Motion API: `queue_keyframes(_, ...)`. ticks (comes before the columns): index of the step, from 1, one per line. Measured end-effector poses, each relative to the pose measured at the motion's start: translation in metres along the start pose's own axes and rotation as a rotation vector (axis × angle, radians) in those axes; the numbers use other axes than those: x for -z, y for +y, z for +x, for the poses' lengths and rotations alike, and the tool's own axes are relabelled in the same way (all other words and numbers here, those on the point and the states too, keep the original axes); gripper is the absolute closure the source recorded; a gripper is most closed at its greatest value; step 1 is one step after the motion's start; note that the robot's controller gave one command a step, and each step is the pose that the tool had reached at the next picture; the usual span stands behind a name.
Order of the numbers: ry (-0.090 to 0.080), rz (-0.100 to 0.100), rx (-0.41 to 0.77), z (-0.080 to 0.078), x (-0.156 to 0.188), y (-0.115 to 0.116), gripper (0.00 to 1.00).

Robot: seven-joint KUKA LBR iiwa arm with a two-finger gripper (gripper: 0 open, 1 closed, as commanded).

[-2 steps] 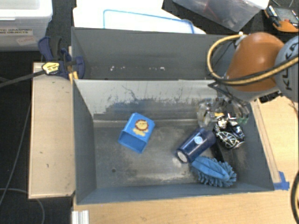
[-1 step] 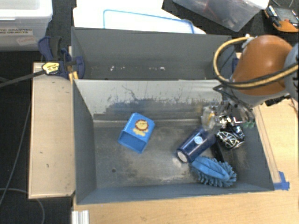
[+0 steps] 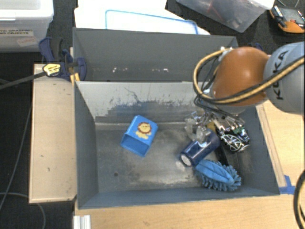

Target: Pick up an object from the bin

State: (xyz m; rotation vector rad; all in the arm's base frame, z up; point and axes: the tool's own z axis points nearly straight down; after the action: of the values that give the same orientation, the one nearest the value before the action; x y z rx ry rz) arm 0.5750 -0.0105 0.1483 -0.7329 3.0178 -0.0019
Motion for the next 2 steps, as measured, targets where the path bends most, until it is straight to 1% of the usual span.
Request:
queue_keyframes(1,0.002,0.004,-0.264,0.043,0.008,0.02,1.0)
queue_keyframes(2,-0.012,-0.004,0.072,0.02,-0.031,-0.022,1.0)
